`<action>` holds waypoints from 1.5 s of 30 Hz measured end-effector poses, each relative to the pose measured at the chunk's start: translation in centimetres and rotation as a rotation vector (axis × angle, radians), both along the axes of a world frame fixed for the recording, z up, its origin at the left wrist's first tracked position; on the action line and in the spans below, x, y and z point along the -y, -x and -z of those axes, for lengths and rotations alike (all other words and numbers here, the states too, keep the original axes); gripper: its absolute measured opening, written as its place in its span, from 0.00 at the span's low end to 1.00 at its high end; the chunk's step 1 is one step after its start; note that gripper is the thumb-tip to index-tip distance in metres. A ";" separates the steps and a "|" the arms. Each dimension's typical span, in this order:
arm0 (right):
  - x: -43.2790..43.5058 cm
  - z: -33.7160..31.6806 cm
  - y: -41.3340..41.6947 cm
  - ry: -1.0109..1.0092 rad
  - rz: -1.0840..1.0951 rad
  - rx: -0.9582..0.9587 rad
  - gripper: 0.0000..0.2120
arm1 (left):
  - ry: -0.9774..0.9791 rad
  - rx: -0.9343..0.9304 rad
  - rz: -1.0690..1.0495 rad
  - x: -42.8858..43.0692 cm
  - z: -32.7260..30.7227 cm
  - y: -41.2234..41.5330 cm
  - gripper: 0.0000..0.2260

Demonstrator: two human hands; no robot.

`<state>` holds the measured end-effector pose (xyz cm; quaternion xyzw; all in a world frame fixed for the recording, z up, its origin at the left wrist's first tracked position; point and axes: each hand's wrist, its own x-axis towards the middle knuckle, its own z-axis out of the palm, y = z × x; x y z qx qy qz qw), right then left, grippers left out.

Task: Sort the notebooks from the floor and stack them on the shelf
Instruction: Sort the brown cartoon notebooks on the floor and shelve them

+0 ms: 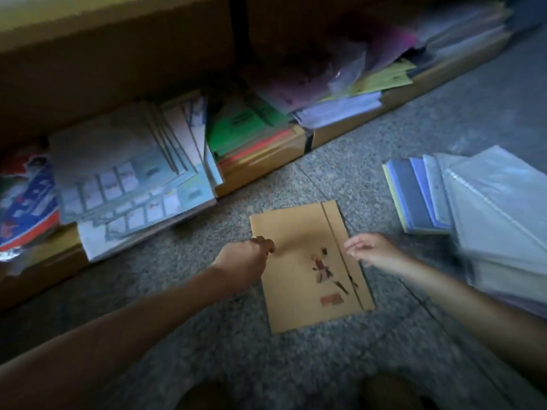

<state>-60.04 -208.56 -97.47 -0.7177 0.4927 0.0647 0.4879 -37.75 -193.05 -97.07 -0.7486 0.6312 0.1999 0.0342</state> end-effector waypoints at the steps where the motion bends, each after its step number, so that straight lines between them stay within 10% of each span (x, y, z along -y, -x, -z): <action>1: -0.7 0.7 0.5 -0.043 0.020 -0.039 0.07 | -0.026 0.023 -0.020 -0.3 0.9 0.3 0.13; 7: -3.2 2.7 1.2 -0.028 0.160 -0.098 0.18 | -0.260 -0.348 -0.523 -0.9 4.1 2.5 0.18; 15: -3.4 1.2 0.0 -0.090 0.192 -0.130 0.20 | -0.017 -0.869 -1.011 0.2 4.6 3.6 0.22; 26: -3.6 1.3 0.7 -0.122 0.189 0.010 0.21 | 0.234 -1.145 -0.688 -1.1 1.8 5.0 0.21; 35: -3.5 -1.7 -2.5 -0.128 0.441 0.511 0.16 | 0.617 -1.121 -0.434 1.8 -7.3 2.7 0.17; 39: -2.8 -4.9 -3.6 0.026 0.390 0.637 0.29 | 0.797 -1.138 -0.375 2.6 -11.7 1.0 0.17; 45: -1.6 -12.9 -6.2 0.173 0.168 0.889 0.12 | 1.069 -0.996 -0.380 3.3 -18.1 -2.3 0.20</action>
